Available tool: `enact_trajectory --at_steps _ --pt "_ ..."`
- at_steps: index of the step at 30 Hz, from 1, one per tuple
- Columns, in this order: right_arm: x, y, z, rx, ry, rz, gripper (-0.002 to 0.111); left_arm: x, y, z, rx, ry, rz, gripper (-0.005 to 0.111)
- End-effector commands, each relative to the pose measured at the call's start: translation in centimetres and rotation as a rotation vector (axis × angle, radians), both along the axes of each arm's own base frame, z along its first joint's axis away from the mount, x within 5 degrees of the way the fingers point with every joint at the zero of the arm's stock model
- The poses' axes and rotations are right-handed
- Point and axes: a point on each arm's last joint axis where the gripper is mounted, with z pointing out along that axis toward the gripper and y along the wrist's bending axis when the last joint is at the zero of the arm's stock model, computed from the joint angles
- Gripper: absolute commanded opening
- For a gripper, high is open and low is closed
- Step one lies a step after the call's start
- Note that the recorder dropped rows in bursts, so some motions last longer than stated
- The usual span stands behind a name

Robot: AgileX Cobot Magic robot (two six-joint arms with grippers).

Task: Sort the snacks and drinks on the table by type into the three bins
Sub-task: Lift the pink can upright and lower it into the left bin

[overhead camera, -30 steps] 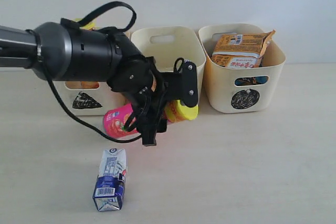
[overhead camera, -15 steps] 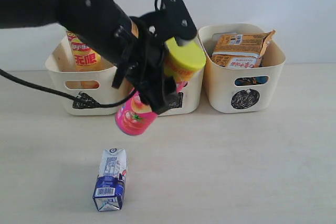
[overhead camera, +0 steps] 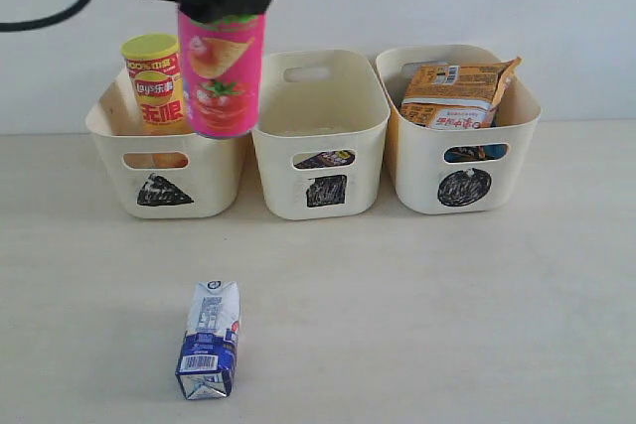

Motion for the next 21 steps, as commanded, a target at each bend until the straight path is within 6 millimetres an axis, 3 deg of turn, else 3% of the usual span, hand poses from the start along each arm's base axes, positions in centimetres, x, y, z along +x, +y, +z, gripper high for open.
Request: enact_trajectory --at_steps 1,12,21 --pt "0.0 0.0 0.0 0.000 -0.008 -0.001 0.002 1.3 3.2 0.7 -0.036 -0.003 0.118 0.004" --pt "0.0 0.0 0.0 0.000 -0.008 -0.001 0.002 5.9 10.0 -0.5 -0.052 -0.044 0.351 0.004" --pt "0.0 0.0 0.0 0.000 -0.008 -0.001 0.002 9.4 11.0 -3.7 -0.046 -0.033 0.396 0.004"
